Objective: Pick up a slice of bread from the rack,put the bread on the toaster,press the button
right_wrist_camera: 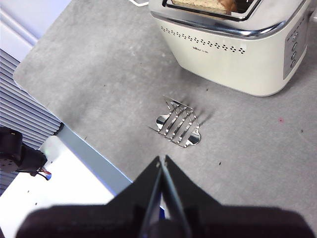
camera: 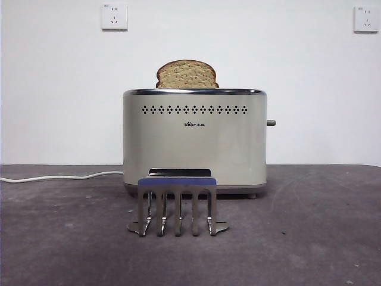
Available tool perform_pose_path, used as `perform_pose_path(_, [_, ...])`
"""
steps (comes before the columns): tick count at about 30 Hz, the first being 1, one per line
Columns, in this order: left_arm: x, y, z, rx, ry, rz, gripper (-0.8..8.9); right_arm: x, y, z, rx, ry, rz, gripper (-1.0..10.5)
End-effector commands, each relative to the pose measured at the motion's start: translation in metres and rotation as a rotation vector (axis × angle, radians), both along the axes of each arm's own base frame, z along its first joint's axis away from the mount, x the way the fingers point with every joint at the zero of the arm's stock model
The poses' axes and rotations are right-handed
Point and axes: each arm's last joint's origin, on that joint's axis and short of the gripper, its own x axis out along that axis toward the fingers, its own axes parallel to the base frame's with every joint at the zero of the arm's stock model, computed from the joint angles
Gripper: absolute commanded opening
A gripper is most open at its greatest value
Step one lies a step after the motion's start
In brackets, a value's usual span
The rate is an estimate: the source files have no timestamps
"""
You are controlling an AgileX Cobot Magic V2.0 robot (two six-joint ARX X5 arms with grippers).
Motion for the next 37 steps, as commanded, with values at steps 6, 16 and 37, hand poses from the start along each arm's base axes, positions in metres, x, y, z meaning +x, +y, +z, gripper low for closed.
perform_pose_path(6, [-0.015, 0.039, 0.035, -0.086, -0.448, 0.101, -0.03, 0.001, 0.0, -0.003, -0.004, 0.002, 0.007, 0.0])
perform_pose_path(16, [-0.048, 0.089, -0.02, -0.194, -0.92, 0.433, -0.03, 0.001, 0.0, -0.003, -0.004, 0.002, 0.007, 0.0])
perform_pose_path(37, [-0.051, 0.104, -0.256, -0.204, -0.837, 0.642, -0.03, 0.001, 0.0, -0.003, -0.004, 0.002, 0.007, 0.0])
